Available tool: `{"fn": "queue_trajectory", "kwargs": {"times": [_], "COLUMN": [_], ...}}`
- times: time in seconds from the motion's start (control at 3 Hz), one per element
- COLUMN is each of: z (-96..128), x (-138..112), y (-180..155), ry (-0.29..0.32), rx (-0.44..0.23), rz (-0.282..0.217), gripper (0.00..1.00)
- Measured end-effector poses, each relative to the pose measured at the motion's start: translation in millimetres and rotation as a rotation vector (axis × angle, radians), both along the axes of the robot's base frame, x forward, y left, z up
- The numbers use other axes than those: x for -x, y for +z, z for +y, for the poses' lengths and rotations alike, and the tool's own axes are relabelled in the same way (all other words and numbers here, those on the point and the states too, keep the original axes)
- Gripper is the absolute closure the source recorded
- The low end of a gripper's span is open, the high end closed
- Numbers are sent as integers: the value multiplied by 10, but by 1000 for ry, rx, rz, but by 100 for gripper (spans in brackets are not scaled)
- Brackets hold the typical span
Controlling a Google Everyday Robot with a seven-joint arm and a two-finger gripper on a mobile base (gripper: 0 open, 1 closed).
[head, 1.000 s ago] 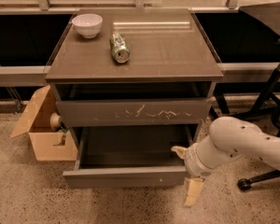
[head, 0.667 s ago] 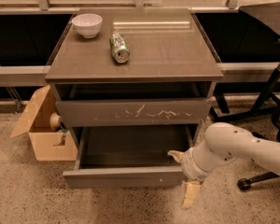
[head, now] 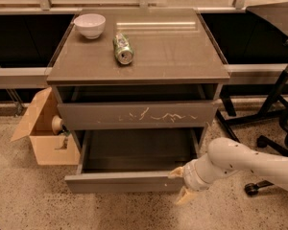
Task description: Close middle drawer
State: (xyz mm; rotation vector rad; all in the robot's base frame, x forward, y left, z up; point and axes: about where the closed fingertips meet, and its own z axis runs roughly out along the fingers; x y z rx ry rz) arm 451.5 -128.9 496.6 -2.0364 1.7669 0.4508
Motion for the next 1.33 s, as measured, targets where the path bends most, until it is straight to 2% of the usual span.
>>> {"fn": "queue_trajectory", "kwargs": {"times": [0.33,0.67,1.0,1.33], "z": [46,91,83,53], "x": [-106,-216,-293,-361], "y": [-217,-536,-732,-759], "ry": [12,12,-16,-59], "rx": [-22,-19,-7,3], "rz": [-1,37,61,50], "gripper": [72,100,82,64]}}
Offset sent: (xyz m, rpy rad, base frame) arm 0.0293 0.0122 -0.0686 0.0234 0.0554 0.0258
